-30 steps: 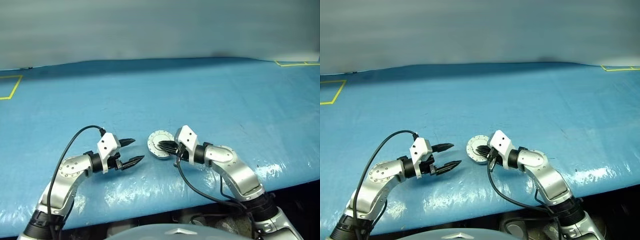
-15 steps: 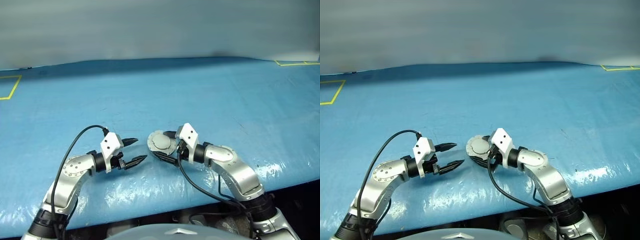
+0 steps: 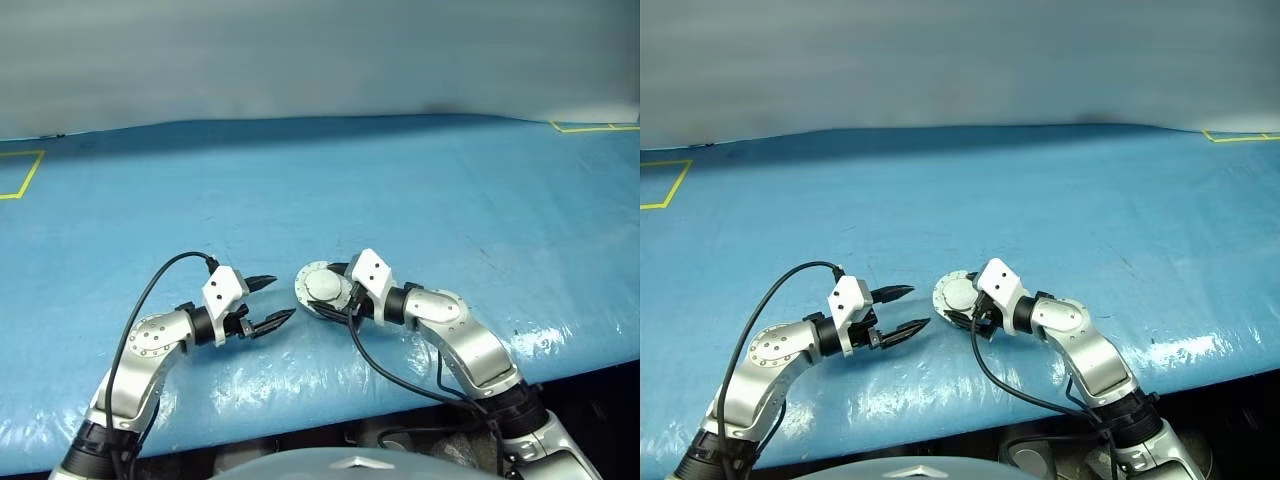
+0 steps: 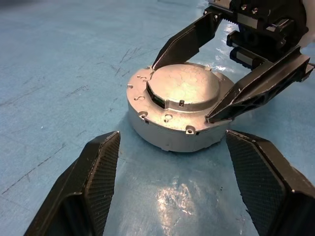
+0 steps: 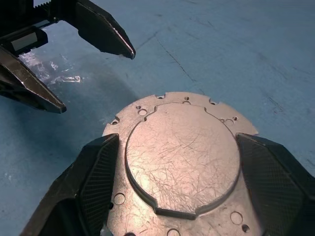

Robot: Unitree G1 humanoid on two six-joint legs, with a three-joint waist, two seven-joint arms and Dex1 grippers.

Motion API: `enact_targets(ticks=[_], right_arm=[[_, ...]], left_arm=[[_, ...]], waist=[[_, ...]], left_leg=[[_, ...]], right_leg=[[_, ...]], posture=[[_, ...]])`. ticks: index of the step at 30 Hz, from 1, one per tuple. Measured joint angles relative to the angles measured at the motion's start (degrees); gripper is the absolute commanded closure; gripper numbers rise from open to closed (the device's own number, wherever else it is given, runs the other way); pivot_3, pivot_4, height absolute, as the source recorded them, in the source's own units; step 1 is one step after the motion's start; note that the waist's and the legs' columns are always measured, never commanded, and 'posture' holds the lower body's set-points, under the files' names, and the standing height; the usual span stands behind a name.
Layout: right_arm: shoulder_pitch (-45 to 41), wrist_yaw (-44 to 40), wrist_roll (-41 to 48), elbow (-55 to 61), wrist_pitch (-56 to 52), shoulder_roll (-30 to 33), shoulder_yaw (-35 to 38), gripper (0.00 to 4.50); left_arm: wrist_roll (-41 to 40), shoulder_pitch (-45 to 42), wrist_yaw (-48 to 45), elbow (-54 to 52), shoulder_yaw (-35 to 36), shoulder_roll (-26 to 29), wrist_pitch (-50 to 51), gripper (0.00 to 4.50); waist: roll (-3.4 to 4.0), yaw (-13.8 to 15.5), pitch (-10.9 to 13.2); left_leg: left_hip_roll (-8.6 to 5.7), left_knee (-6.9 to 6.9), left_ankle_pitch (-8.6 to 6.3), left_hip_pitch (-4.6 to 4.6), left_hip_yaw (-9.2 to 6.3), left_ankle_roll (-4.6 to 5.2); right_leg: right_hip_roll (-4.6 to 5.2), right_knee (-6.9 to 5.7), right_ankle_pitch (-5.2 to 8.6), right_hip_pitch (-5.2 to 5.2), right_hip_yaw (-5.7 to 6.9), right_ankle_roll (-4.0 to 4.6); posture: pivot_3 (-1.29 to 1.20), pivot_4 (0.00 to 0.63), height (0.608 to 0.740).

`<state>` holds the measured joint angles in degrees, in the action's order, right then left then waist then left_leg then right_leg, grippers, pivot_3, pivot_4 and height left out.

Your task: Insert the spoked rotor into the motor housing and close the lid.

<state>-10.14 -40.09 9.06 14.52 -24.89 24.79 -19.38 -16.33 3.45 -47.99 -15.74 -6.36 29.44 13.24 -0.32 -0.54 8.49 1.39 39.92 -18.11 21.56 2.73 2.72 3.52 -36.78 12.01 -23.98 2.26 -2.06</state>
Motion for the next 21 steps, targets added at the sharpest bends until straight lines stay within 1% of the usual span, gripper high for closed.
enact_targets(ticks=[1, 6, 15, 21], right_arm=[[-0.1, 0.0, -0.6, 0.0, 0.6, 0.4, -0.3, 1.47], [-0.3, -0.2, -0.3, 0.4, -1.1, 0.4, -0.1, 1.47], [-0.2, -1.4, 6.1, 0.5, -5.7, -0.3, 4.1, 1.47], [-0.1, -1.5, 4.8, 0.7, -5.2, 1.0, 3.6, 1.47]], left_arm=[[0.0, 0.0, 0.0, 0.0, 0.0, 0.0, 0.0, 0.86], [0.5, 0.0, 0.3, 0.0, -0.7, -0.1, -0.1, 0.86], [0.6, -0.1, 0.4, 1.1, -1.0, -0.2, -0.5, 0.86], [0.6, -0.1, 0.3, 1.9, -1.0, -0.6, -1.4, 0.86]], waist=[[0.00, 0.0, 0.0], [-0.01, 0.1, 0.0], [-0.01, 0.2, 0.0], [-0.01, 0.4, 0.0]], left_leg=[[0.00, 0.00, 0.00, 0.00, 0.00, 0.00], [0.00, 0.01, 0.00, -0.01, -0.01, 0.00], [-0.01, 0.01, -0.01, 0.01, -0.02, 0.01], [-0.03, 0.01, -0.01, 0.01, -0.02, 0.03]], right_leg=[[0.00, 0.00, 0.00, 0.00, 0.00, 0.00], [0.01, 0.00, 0.00, 0.04, 0.00, 0.00], [0.02, 0.02, -0.01, 0.03, 0.02, -0.01], [0.03, 0.04, 0.00, 0.03, 0.02, -0.01]], posture=[[0.00, 0.150, 0.740], [0.00, 0.150, 0.740], [0.00, 0.150, 0.740], [0.00, 0.150, 0.740]])
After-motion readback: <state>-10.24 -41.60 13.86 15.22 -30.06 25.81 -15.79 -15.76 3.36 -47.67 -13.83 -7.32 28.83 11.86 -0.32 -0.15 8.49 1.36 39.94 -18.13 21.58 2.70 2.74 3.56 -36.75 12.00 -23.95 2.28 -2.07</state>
